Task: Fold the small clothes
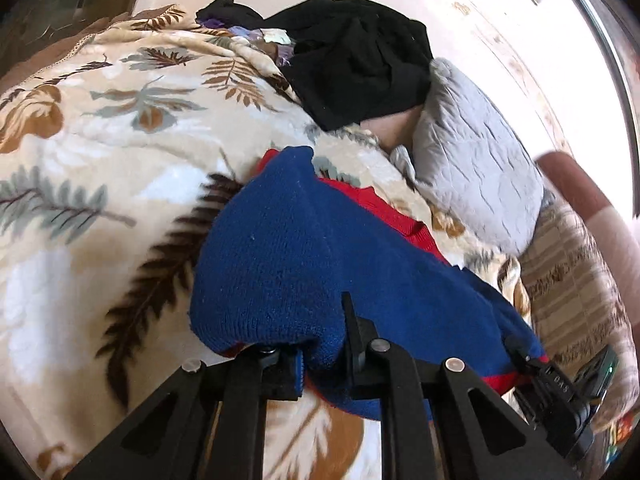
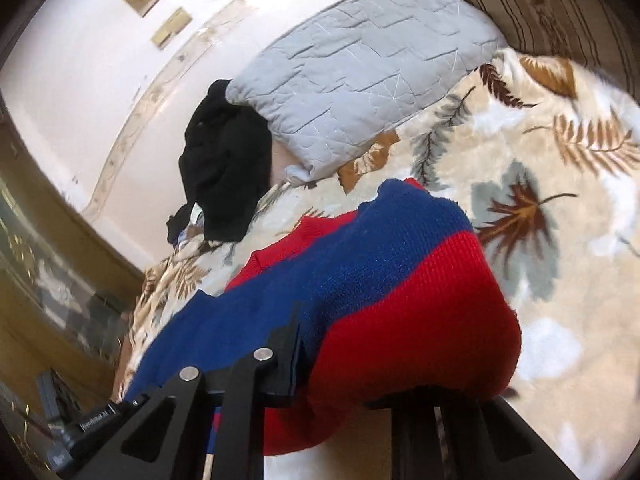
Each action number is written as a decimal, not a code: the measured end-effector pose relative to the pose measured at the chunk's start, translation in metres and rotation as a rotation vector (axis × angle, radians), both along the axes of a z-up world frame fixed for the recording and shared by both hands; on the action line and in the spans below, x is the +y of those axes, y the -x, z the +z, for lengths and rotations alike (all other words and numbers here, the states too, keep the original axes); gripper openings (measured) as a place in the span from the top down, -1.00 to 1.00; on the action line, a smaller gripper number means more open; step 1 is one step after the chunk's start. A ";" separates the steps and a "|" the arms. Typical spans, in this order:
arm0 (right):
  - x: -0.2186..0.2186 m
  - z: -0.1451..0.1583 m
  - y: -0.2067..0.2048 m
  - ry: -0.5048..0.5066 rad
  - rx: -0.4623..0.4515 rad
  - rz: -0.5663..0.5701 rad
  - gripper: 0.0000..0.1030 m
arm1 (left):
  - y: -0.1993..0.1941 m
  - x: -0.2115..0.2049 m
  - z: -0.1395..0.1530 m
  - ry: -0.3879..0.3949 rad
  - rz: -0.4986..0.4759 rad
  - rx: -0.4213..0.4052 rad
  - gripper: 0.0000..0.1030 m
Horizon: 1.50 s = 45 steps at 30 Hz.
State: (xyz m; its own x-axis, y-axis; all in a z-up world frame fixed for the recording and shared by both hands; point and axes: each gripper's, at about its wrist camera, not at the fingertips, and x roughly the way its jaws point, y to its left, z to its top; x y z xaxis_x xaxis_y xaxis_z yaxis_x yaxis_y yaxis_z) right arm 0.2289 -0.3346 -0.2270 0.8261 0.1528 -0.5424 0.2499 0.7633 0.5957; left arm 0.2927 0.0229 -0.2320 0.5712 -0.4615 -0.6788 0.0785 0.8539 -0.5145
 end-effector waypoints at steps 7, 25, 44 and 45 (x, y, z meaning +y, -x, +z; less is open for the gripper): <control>0.008 -0.002 0.049 -0.003 0.005 0.024 0.58 | 0.042 0.011 0.004 -0.003 -0.046 0.007 0.71; -0.001 -0.036 0.099 -0.129 0.196 0.070 0.45 | 0.086 0.023 -0.030 -0.110 -0.056 0.136 0.48; -0.024 0.054 0.093 0.095 0.136 0.059 0.32 | 0.105 -0.014 0.061 -0.596 -0.117 -0.195 -0.72; -0.012 0.050 0.070 0.123 0.161 0.106 0.32 | 0.099 -0.025 0.059 -0.602 -0.140 -0.191 -0.72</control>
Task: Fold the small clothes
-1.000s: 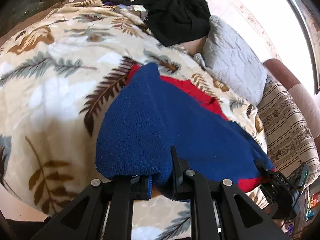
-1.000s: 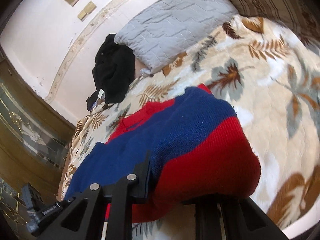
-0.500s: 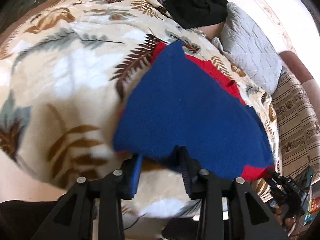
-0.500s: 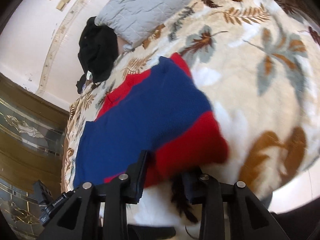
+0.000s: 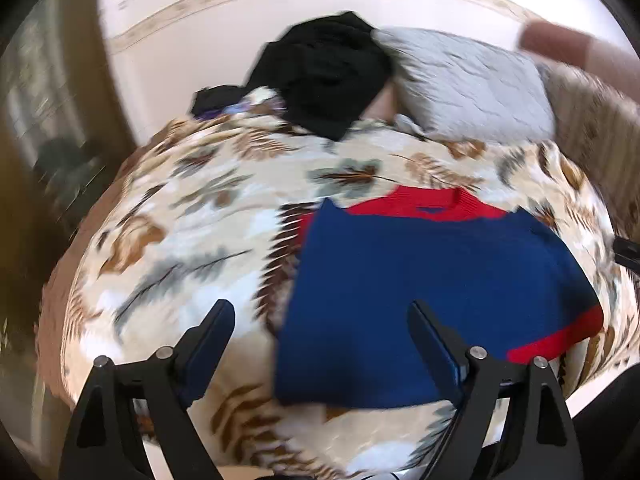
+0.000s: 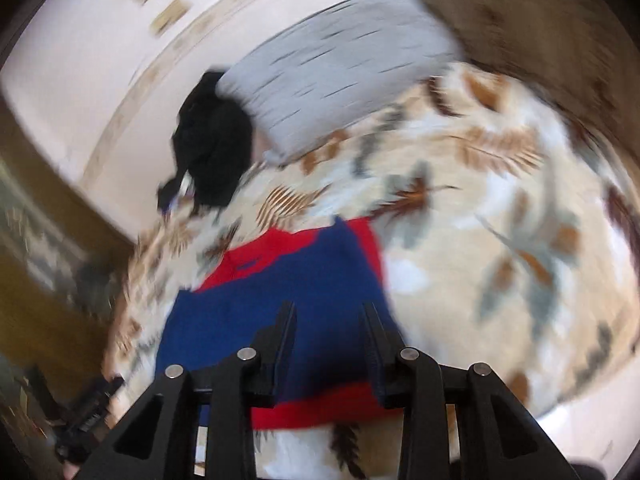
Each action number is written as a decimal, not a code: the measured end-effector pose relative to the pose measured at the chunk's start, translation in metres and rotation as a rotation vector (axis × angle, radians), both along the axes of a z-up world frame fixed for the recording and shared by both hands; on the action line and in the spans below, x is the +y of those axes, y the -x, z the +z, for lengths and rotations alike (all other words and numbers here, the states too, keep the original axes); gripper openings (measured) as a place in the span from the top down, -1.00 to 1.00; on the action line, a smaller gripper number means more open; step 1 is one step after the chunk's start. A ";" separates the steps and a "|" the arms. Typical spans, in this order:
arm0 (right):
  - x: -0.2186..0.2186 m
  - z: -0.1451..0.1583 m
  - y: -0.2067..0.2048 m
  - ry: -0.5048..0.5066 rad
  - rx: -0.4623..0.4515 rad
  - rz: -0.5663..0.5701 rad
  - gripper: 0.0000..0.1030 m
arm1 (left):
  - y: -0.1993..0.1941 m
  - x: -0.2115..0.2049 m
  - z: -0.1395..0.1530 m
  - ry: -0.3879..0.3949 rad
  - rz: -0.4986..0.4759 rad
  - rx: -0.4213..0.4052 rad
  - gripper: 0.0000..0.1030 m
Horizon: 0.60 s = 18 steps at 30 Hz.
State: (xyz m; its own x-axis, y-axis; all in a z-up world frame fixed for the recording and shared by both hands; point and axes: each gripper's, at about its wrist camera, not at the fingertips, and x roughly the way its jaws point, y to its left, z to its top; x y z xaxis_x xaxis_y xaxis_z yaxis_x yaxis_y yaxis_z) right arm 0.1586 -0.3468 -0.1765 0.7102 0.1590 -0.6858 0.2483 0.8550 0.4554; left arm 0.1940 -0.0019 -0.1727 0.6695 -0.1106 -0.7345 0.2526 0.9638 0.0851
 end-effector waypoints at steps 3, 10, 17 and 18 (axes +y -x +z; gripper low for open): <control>0.027 -0.017 -0.042 0.038 0.066 0.091 0.32 | -0.017 -0.027 -0.014 -0.024 -0.036 0.028 -0.72; 0.051 -0.055 -0.085 0.040 0.145 0.197 0.32 | -0.073 -0.059 -0.081 -0.143 0.031 0.198 -0.72; 0.043 -0.082 -0.129 0.013 0.201 0.183 -0.03 | -0.099 -0.041 -0.099 -0.021 0.074 0.224 -1.00; 0.040 -0.085 -0.133 -0.001 0.193 0.172 -0.03 | -0.100 -0.042 -0.099 -0.022 0.072 0.211 -1.00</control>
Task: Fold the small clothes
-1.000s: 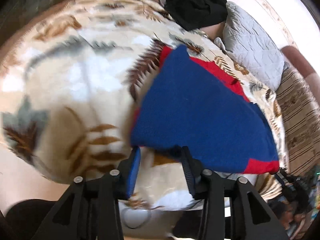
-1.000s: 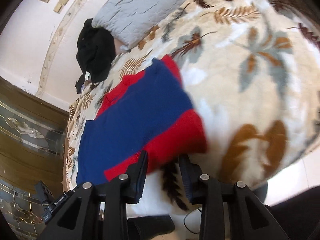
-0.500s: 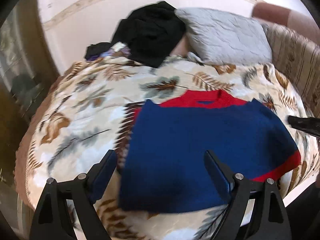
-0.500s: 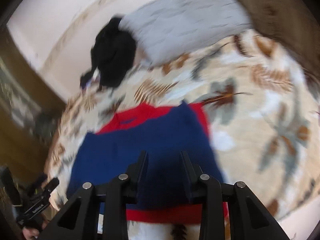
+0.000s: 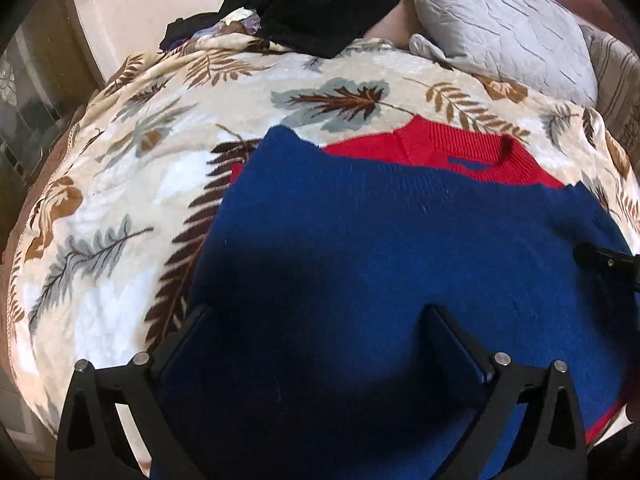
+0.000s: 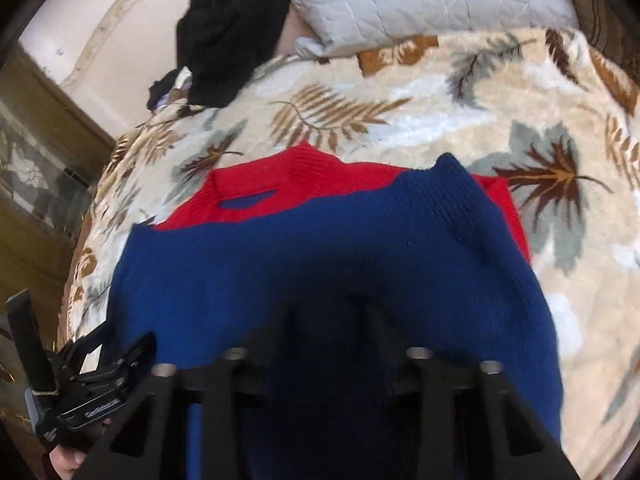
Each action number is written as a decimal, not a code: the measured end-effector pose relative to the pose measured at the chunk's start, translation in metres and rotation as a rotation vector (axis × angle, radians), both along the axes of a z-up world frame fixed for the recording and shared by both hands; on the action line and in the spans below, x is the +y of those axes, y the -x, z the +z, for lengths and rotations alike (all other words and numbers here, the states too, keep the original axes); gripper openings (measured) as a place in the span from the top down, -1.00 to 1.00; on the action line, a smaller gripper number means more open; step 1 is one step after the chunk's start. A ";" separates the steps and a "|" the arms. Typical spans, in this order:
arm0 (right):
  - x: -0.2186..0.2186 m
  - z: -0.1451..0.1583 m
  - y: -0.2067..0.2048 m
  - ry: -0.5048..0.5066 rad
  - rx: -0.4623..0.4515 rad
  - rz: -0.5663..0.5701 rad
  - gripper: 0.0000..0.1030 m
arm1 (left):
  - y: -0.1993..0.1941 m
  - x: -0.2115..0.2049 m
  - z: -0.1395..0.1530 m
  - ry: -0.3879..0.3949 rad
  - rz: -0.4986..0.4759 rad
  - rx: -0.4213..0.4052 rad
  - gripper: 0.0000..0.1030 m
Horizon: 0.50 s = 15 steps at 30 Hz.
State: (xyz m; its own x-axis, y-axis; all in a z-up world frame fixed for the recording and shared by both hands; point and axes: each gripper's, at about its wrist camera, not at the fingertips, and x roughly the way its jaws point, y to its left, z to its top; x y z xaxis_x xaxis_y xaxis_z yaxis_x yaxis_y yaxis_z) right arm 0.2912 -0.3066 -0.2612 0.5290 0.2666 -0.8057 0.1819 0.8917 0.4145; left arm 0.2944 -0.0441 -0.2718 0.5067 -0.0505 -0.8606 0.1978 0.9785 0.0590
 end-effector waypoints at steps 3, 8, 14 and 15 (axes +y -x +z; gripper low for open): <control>0.002 0.005 -0.003 0.028 -0.011 -0.012 -0.02 | -0.001 -0.005 0.002 -0.016 -0.006 -0.027 -1.00; 0.006 0.030 0.015 0.078 -0.099 -0.018 -0.03 | 0.012 0.004 0.023 -0.043 -0.009 -0.110 -1.00; 0.001 0.054 0.053 0.058 -0.171 -0.014 -0.02 | 0.039 0.020 0.041 -0.024 0.019 -0.152 -1.00; 0.003 0.054 0.056 0.062 -0.164 -0.010 -0.02 | 0.043 0.020 0.040 -0.047 0.023 -0.150 -1.00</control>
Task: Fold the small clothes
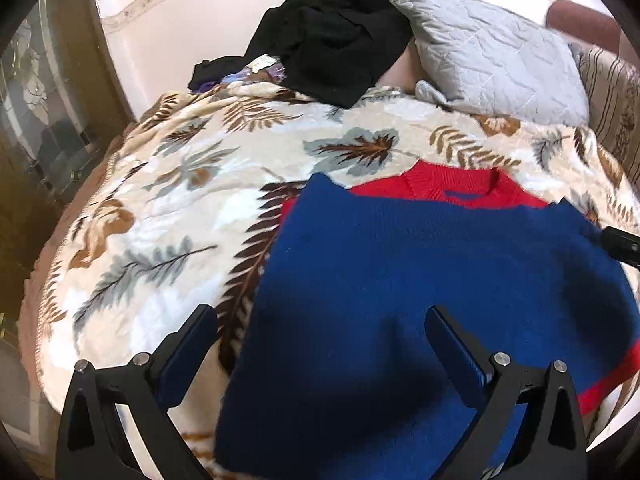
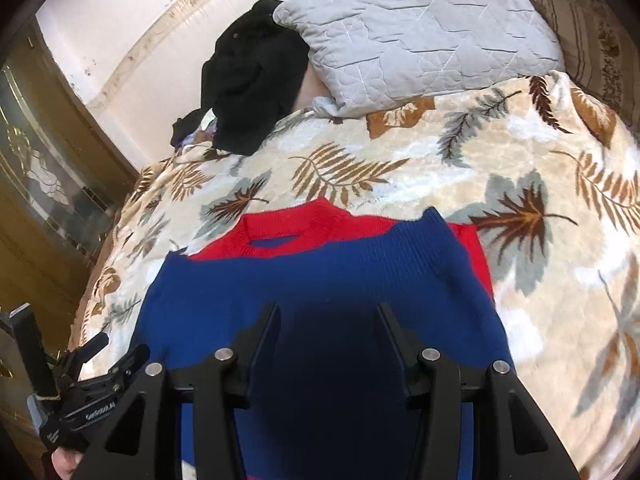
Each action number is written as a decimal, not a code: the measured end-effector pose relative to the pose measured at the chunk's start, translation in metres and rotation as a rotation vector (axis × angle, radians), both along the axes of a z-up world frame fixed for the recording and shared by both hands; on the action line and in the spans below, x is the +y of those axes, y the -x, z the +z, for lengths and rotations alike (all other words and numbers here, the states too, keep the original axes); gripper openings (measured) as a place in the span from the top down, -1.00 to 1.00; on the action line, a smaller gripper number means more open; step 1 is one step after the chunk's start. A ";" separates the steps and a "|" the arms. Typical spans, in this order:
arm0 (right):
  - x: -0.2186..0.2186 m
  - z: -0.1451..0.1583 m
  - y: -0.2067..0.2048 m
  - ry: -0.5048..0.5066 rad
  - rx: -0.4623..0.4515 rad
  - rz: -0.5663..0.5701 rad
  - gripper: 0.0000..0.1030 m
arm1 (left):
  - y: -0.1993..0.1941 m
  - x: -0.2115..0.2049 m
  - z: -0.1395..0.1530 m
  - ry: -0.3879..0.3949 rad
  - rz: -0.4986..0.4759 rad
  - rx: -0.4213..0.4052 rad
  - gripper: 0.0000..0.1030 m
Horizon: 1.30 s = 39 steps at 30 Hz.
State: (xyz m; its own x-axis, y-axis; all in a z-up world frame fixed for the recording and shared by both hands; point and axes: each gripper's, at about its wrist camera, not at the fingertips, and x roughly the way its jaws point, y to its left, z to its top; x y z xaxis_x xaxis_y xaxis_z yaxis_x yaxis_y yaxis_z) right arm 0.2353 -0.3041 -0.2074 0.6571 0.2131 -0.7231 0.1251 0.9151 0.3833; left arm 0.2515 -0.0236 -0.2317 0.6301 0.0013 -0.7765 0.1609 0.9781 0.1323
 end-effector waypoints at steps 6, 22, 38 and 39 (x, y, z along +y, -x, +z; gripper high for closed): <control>0.008 -0.022 0.005 0.038 0.100 0.021 -0.02 | 0.006 0.002 -0.022 -0.069 0.024 0.069 -1.00; -0.002 -0.006 0.022 0.026 0.048 -0.010 -0.03 | -0.001 0.011 -0.039 0.006 0.042 0.129 -1.00; 0.011 -0.035 0.019 0.100 0.164 0.030 -0.23 | 0.007 0.022 -0.042 0.092 0.037 0.190 -1.00; 0.009 -0.034 0.020 0.092 0.157 0.027 -0.23 | 0.007 0.023 -0.039 0.094 0.034 0.189 -1.00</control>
State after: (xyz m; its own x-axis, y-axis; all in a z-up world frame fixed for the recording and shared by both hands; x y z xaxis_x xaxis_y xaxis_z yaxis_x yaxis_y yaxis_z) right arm 0.2150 -0.2949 -0.2414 0.5293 0.1573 -0.8337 0.1522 0.9491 0.2757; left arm 0.2441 -0.0006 -0.2706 0.4742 -0.0579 -0.8785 0.1405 0.9900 0.0106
